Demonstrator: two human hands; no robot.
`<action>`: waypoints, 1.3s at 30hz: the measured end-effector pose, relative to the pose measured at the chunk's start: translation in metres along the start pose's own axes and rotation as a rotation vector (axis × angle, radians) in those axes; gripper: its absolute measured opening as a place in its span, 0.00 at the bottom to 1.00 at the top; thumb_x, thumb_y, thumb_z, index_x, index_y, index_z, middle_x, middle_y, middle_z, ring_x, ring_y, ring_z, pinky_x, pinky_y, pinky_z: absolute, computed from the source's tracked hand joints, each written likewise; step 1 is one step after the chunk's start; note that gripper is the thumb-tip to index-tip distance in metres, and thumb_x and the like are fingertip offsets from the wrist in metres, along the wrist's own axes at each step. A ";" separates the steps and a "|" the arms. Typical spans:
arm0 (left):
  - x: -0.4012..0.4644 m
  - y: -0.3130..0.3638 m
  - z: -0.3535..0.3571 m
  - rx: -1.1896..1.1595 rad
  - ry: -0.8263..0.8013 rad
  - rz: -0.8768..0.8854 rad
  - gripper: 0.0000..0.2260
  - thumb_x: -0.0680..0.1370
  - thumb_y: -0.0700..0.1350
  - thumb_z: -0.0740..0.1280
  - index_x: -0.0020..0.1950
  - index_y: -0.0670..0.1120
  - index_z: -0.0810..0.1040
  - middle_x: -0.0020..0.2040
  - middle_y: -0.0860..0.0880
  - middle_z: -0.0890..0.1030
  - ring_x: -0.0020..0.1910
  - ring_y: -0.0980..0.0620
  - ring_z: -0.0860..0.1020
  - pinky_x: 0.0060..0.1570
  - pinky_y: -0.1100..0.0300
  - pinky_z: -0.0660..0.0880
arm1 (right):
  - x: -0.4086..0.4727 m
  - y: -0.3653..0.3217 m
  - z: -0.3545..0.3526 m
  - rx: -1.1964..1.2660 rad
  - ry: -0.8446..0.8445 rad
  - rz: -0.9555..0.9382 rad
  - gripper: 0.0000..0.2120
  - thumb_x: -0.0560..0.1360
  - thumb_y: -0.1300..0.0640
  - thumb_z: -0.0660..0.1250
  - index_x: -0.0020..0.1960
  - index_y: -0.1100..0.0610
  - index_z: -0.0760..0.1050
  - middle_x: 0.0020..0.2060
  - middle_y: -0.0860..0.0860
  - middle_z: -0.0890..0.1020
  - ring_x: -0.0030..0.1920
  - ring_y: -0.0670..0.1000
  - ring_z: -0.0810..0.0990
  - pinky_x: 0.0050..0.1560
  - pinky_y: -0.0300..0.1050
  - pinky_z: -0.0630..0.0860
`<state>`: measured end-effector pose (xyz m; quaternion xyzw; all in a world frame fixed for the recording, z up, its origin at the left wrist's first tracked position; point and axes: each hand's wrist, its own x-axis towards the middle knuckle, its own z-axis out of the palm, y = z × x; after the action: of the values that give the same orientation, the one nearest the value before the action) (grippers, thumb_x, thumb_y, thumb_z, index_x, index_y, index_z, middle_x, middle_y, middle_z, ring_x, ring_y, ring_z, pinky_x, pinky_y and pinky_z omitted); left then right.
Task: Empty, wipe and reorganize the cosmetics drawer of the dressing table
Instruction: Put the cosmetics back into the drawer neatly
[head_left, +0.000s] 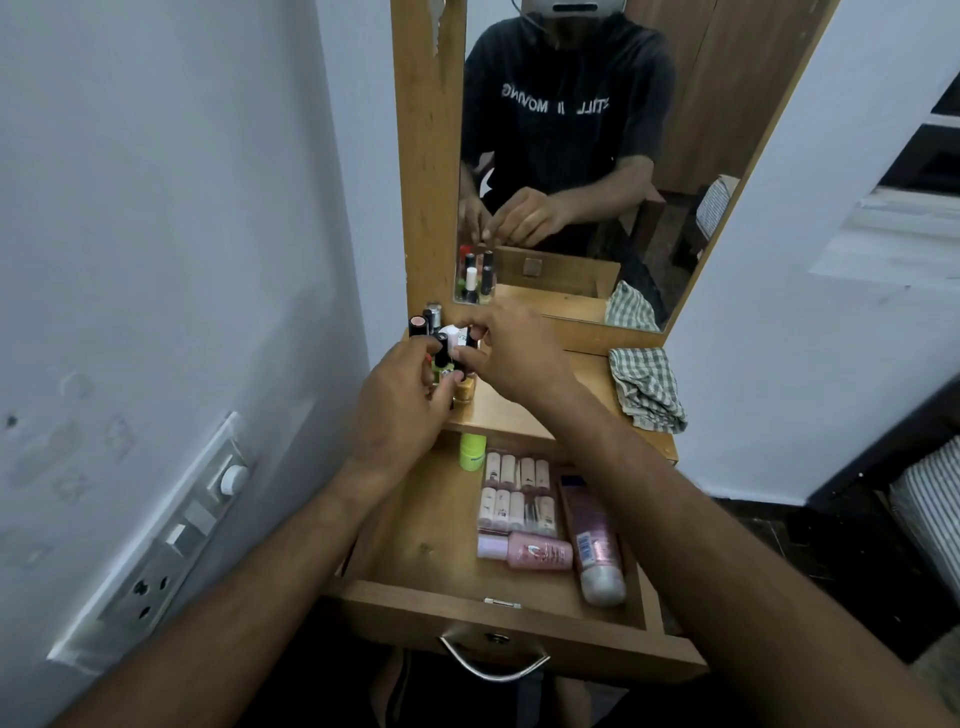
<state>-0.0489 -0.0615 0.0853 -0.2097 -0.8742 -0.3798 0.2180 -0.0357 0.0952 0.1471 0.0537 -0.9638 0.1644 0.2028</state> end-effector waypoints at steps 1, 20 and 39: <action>0.003 0.002 0.002 0.009 -0.013 -0.005 0.12 0.76 0.49 0.72 0.58 0.49 0.77 0.42 0.55 0.75 0.40 0.54 0.75 0.38 0.61 0.71 | 0.005 -0.003 0.000 -0.032 -0.022 -0.006 0.15 0.76 0.47 0.73 0.62 0.48 0.81 0.47 0.45 0.76 0.46 0.44 0.69 0.35 0.36 0.60; -0.011 -0.001 -0.009 -0.114 -0.098 -0.009 0.06 0.72 0.47 0.77 0.45 0.49 0.82 0.35 0.55 0.79 0.35 0.58 0.77 0.36 0.65 0.73 | -0.003 -0.003 -0.003 0.045 -0.076 0.099 0.05 0.73 0.55 0.77 0.48 0.53 0.85 0.37 0.42 0.79 0.38 0.44 0.77 0.35 0.37 0.69; -0.090 -0.034 -0.018 -0.415 0.177 -0.535 0.05 0.73 0.46 0.77 0.46 0.51 0.83 0.37 0.52 0.82 0.34 0.59 0.78 0.34 0.72 0.72 | -0.098 -0.001 0.105 0.420 -0.018 0.330 0.11 0.73 0.62 0.76 0.54 0.54 0.85 0.46 0.45 0.85 0.40 0.36 0.79 0.45 0.28 0.75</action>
<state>0.0102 -0.1143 0.0285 0.0206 -0.7802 -0.6097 0.1385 0.0148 0.0620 0.0166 -0.0617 -0.9061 0.3912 0.1490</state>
